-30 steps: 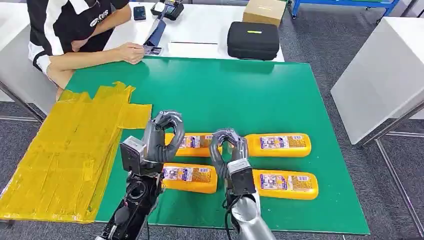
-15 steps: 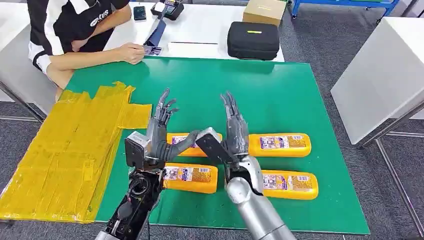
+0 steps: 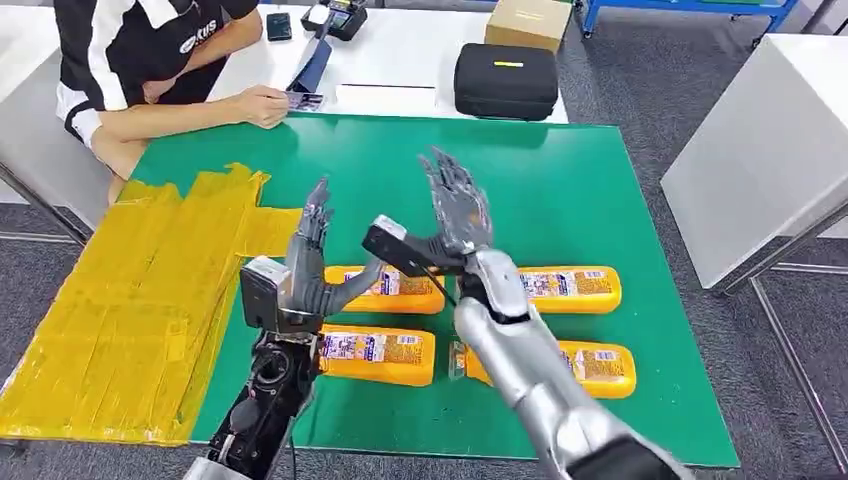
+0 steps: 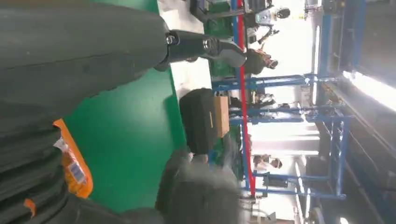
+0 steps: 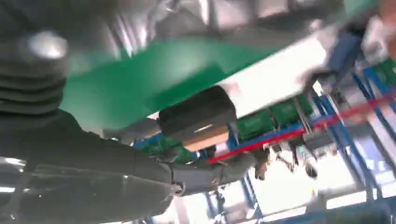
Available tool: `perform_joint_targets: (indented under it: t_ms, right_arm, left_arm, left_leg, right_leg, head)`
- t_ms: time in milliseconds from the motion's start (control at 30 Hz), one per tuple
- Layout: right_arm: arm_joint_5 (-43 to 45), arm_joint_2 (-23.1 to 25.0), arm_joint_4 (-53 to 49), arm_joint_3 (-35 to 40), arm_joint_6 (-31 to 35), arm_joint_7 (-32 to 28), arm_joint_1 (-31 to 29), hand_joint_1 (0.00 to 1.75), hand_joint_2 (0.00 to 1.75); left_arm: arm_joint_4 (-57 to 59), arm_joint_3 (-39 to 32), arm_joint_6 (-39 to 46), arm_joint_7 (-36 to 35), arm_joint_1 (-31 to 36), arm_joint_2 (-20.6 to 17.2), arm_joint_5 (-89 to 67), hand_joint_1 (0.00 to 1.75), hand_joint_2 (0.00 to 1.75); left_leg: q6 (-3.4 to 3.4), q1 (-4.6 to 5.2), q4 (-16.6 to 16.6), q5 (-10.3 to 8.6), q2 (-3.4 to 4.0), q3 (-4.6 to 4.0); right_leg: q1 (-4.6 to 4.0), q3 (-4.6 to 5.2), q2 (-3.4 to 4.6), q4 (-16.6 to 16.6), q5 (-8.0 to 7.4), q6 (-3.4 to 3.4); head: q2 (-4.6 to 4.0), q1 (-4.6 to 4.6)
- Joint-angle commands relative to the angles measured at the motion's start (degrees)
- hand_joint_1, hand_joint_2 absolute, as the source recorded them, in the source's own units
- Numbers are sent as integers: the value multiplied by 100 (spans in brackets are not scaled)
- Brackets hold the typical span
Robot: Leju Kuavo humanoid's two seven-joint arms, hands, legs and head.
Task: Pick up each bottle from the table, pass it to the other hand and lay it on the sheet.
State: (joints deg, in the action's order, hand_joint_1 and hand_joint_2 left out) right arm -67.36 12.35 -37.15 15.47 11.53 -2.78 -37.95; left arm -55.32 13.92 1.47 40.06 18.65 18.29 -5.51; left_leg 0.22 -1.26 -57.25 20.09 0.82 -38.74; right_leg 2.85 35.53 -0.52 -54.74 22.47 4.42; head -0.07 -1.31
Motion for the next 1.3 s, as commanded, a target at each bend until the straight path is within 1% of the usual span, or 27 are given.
perform_joint_targets:
  t_ms: [33, 67, 133, 167, 200, 233, 300, 400, 467, 500, 533, 633, 667, 733, 767, 800, 833, 900, 967, 1000, 1033, 1133, 1167, 1200, 1233, 1267, 1300]
  right_arm:
    - [-223, 99, 1781, 501, -600, 34, -928, 0, 0]
    - [-234, 107, 1824, 523, -705, 18, -932, 0, 175]
    - [-222, 142, 1912, 548, -921, -19, -898, 0, 175]
    - [-238, 150, 1941, 570, -955, -30, -874, 0, 175]
    - [-238, 150, 1941, 570, -955, -30, -874, 0, 175]
    - [-236, 151, 1972, 570, -976, -24, -867, 0, 175]
    - [-240, 152, 2028, 582, -1040, -44, -870, 0, 175]
    - [-229, 140, 2150, 582, -1245, -82, -900, 0, 175]
    - [-232, 151, 2178, 592, -1316, -106, -891, 0, 175]
    - [-232, 151, 2178, 592, -1316, -106, -891, 0, 175]
    - [-234, 167, 2190, 596, -1334, -98, -872, 0, 175]
    - [-226, 186, 2209, 593, -1370, -105, -832, 0, 175]
    - [-215, 185, 2211, 583, -1383, -113, -821, 0, 175]
    - [-212, 178, 2227, 581, -1407, -119, -777, 0, 175]
    - [-212, 178, 2227, 581, -1407, -119, -777, 0, 175]
    - [-216, 173, 2240, 586, -1414, -123, -735, 0, 175]
    - [-213, 171, 2243, 583, -1418, -121, -727, 0, 175]
    - [-207, 170, 2262, 577, -1444, -118, -670, 0, 175]
    - [-213, 176, 2274, 582, -1482, -122, -618, 0, 175]
    - [-214, 179, 2282, 582, -1498, -121, -597, 0, 175]
    - [-214, 179, 2282, 582, -1498, -121, -597, 0, 175]
    - [-200, 186, 2302, 563, -1538, -108, -559, 0, 175]
    - [-200, 186, 2302, 563, -1538, -108, -559, 0, 175]
    - [-200, 186, 2302, 563, -1538, -108, -559, 0, 175]
    - [-200, 186, 2302, 563, -1538, -108, -559, 0, 175]
    - [-200, 186, 2302, 563, -1538, -108, -559, 0, 175]
    - [-200, 186, 2302, 563, -1538, -108, -559, 0, 175]
  left_arm:
    - [496, -83, -24, -6, 495, -107, 53, 0, 175]
    - [506, -83, -17, -6, 501, -110, 61, 0, 175]
    - [544, -79, -29, -6, 520, -116, 100, 0, 175]
    - [560, -79, -31, -6, 531, -116, 114, 0, 175]
    - [560, -79, -31, -6, 531, -116, 114, 0, 175]
    - [597, -81, -21, -6, 552, -118, 121, 0, 175]
    - [589, -78, -12, -6, 540, -133, 143, 0, 175]
    - [569, -84, -9, -6, 532, -182, 216, 0, 175]
    - [590, -90, -11, -6, 549, -189, 234, 0, 175]
    - [590, -90, -11, -6, 549, -189, 234, 0, 175]
    - [621, -104, -4, -6, 568, -187, 242, 0, 175]
    - [667, -111, -11, -6, 600, -176, 250, 0, 175]
    - [690, -111, -20, -6, 614, -171, 254, 0, 175]
    - [748, -116, -29, -6, 659, -147, 258, 0, 175]
    - [748, -116, -29, -6, 659, -147, 258, 0, 175]
    - [800, -117, -32, -6, 689, -127, 257, 0, 175]
    - [813, -114, -39, -6, 696, -122, 256, 0, 175]
    - [861, -122, -45, -6, 730, -108, 262, 0, 175]
    - [878, -134, -33, -6, 746, -97, 265, 0, 175]
    - [879, -139, -35, -6, 749, -97, 270, 0, 175]
    - [879, -139, -35, -6, 749, -97, 270, 0, 175]
    - [894, -152, -53, -6, 767, -97, 289, 0, 175]
    - [894, -152, -53, -6, 767, -97, 289, 0, 175]
    - [894, -152, -53, -6, 767, -97, 289, 0, 175]
    - [894, -152, -53, -6, 767, -97, 289, 0, 175]
    - [894, -152, -53, -6, 767, -97, 289, 0, 175]
    - [894, -152, -53, -6, 767, -97, 289, 0, 175]
  left_leg:
    - [5, -1, -2, 10, -2, 25]
    - [6, 2, -7, 20, 5, 34]
    - [4, -1, -1, 9, -1, 14]
    - [5, 1, -2, 16, -5, 28]
    - [4, -1, 0, 10, -4, 17]
    - [5, -1, -5, 21, -3, 35]
    - [3, 0, -1, 9, -4, 12]
    - [4, 0, -5, 19, -3, 27]
    - [3, 1, -1, 11, -1, 13]
    - [4, 0, -4, 17, -1, 23]
    - [3, 0, -1, 10, -3, 12]
    - [3, 0, -1, 12, -3, 15]
    - [3, 0, -6, 24, -2, 33]
    - [3, 0, 0, 9, -5, 10]
    - [3, -1, -3, 18, -7, 26]
    - [3, -1, -1, 11, -6, 15]
    - [4, -1, -3, 18, -7, 27]
    - [3, -1, 1, 7, -8, 9]
    - [6, -1, -10, 36, -12, 56]
    - [7, -2, -12, 39, -14, 59]
    - [3, -2, 0, 10, -10, 14]
    - [5, -1, -6, 28, -9, 43]
    - [4, -2, -2, 17, -7, 23]
    - [4, -1, -4, 23, -9, 34]
    - [3, -1, -2, 15, -9, 20]
    - [4, -1, -5, 22, -11, 31]
    - [3, -1, -1, 10, -8, 11]
  right_leg:
    - [-3, -26, -1, -3, 12, -27]
    - [-1, -32, 7, -10, 18, -35]
    - [-4, -21, -2, -1, 7, -20]
    - [-3, -34, -3, -5, 16, -30]
    - [-4, -24, -4, 0, 10, -22]
    - [-5, -40, 0, -7, 20, -37]
    - [-3, -19, -5, -2, 9, -21]
    - [-4, -31, -1, -7, 17, -33]
    - [-2, -18, -1, -3, 9, -22]
    - [-4, -27, 1, -6, 15, -31]
    - [-3, -17, -3, -3, 9, -22]
    - [-3, -20, -3, -3, 11, -24]
    - [-4, -36, 2, -10, 21, -39]
    - [-3, -16, -5, -2, 9, -21]
    - [-5, -31, -4, -6, 17, -34]
    - [-4, -21, -6, -2, 11, -24]
    - [-5, -33, -5, -5, 18, -33]
    - [-4, -17, -9, 1, 8, -18]
    - [-7, -61, -4, -12, 35, -55]
    - [-9, -64, -5, -14, 37, -61]
    - [-5, -22, -10, 0, 10, -22]
    - [-6, -48, -4, -7, 27, -43]
    - [-6, -30, -6, -2, 16, -29]
    - [-6, -38, -5, -5, 22, -36]
    - [-4, -25, -7, -3, 15, -28]
    - [-6, -36, -7, -6, 22, -37]
    - [-4, -17, -8, -2, 11, -22]
  head:
    - [0, 4]
    - [0, 0]
    - [0, 2]
    - [0, 0]
    - [0, 2]
    - [0, 0]
    - [0, 2]
    - [0, 2]
    - [0, 2]
    - [0, 2]
    - [0, 2]
    - [0, 2]
    - [0, 2]
    - [0, 0]
    - [0, 2]
    - [0, 0]
    - [0, 0]
    - [0, 2]
    - [0, 0]
    - [0, 2]
    - [0, 0]
    - [0, 0]
    - [0, 2]
    - [0, 2]
    - [0, 2]
    - [0, 0]
    - [0, 0]
